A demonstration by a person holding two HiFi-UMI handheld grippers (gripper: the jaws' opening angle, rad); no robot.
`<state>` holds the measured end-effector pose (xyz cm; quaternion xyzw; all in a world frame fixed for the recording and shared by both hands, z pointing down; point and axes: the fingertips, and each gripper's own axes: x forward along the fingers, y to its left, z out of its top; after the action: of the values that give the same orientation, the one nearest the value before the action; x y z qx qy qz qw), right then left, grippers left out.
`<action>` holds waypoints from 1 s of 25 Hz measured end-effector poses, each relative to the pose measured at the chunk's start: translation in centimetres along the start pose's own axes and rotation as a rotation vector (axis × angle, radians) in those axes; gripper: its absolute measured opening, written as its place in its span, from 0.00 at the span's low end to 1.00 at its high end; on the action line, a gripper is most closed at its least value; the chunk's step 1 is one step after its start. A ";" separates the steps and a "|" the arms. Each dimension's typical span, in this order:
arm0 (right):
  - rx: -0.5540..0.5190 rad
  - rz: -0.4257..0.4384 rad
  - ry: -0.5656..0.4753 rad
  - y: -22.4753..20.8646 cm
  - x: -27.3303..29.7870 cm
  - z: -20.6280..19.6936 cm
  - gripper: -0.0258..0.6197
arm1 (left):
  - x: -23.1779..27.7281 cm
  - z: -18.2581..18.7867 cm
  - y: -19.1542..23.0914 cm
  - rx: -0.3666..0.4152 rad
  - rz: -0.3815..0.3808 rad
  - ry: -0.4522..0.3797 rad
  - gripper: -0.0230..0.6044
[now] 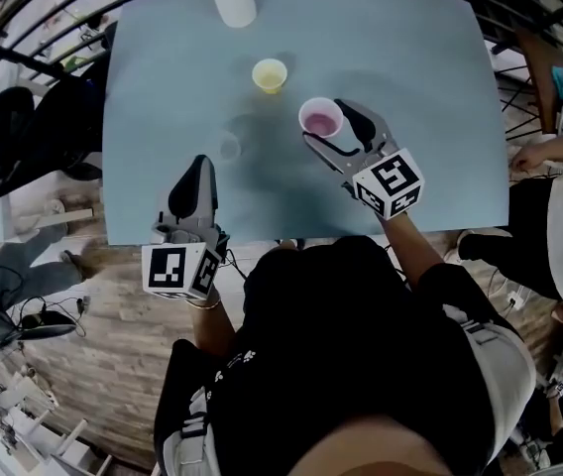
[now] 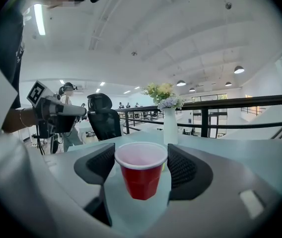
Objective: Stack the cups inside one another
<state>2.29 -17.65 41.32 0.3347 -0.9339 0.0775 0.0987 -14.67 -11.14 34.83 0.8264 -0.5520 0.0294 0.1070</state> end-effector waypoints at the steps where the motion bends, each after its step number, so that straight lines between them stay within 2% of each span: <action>1: -0.001 0.005 -0.002 0.5 0.5 0.2 0.56 | -0.3 0.1 0.5 0.002 0.001 0.001 0.02; 19: -0.006 0.136 -0.009 9.7 9.9 1.3 0.56 | -4.1 -1.6 8.9 -0.033 0.032 0.037 0.02; 25: -0.010 0.177 0.006 11.2 11.5 1.1 0.56 | -4.2 -1.2 10.1 -0.025 0.046 0.030 0.02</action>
<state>-13.77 -16.32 42.11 0.2499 -0.9600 0.0822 0.0959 -25.47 -10.82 36.76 0.8117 -0.5694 0.0374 0.1251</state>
